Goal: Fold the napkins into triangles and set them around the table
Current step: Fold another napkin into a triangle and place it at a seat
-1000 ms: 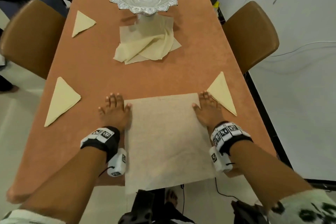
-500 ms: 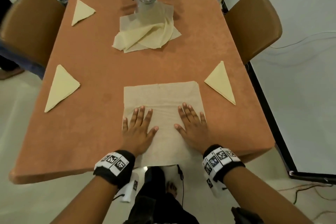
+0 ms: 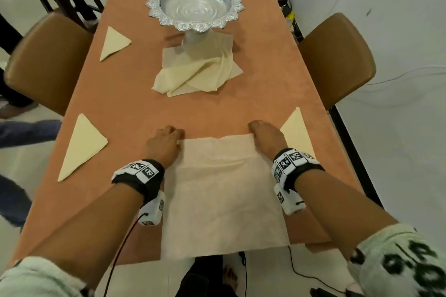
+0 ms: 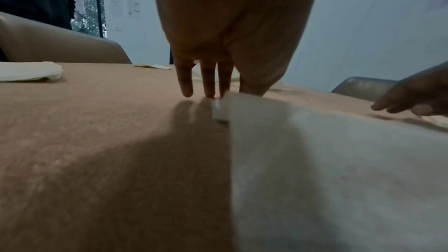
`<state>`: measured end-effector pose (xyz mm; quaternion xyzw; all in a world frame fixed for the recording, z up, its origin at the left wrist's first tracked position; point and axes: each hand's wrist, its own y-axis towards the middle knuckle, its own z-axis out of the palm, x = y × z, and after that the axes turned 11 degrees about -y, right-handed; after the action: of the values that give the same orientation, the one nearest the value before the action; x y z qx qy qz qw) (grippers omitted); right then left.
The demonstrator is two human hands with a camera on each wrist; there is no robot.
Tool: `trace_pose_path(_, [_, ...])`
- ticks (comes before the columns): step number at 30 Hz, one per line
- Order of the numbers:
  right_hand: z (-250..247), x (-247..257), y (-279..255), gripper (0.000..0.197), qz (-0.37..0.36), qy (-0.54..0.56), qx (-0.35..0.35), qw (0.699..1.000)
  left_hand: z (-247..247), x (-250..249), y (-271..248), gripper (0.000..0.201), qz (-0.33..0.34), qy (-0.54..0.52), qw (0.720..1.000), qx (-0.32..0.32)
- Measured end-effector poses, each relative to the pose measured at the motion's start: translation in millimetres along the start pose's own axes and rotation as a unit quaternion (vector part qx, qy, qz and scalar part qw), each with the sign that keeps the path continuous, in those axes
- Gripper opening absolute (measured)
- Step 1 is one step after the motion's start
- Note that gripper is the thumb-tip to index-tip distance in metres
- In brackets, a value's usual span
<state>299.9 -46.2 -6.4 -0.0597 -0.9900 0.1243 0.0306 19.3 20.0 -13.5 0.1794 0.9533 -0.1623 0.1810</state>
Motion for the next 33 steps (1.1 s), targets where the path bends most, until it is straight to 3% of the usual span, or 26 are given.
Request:
trace_pose_path(4, [7.9, -4.3, 10.4, 0.033, -0.022, 0.005, 0.003, 1.000, -1.5, 11.3, 11.7, 0.017, -0.008, -0.080, 0.997, -0.007])
trace_pose_path(7, [1.0, -5.0, 22.6, 0.032, -0.015, 0.029, 0.046, 0.998, -13.1, 17.0, 26.5, 0.014, -0.038, -0.153, 0.985, 0.066])
trace_pose_path(9, [-9.3, -8.0, 35.7, 0.031, -0.019, 0.018, 0.087, 0.996, -23.5, 18.1, 38.2, 0.013, -0.020, -0.127, 0.987, 0.097])
trace_pose_path(16, [-40.9, -8.7, 83.7, 0.023, -0.063, -0.002, 0.081, 0.995, -50.2, 24.1, 78.3, 0.006, 0.034, -0.066, 0.997, 0.020])
trace_pose_path(22, [-42.8, -9.8, 103.9, 0.017, -0.021, 0.011, 0.007, 1.000, -55.9, 28.5, 92.0, 0.015, 0.062, -0.066, 0.993, -0.076])
trace_pose_path(25, [-44.5, -3.2, 96.4, 0.018, -0.019, -0.021, -0.082, 0.996, -56.5, 28.7, 85.5, 0.016, 0.110, -0.044, 0.983, -0.138])
trace_pose_path(30, [-32.2, 1.3, 40.7, 0.015, -0.034, -0.030, -0.234, 0.971, -50.3, 24.1, 35.8, 0.009, 0.170, -0.015, 0.962, -0.212])
trace_pose_path(33, [-11.9, -2.5, -7.5, 0.014, -0.065, -0.015, -0.301, 0.951, -41.5, 23.9, -8.0, 0.019, 0.170, -0.006, 0.961, -0.218])
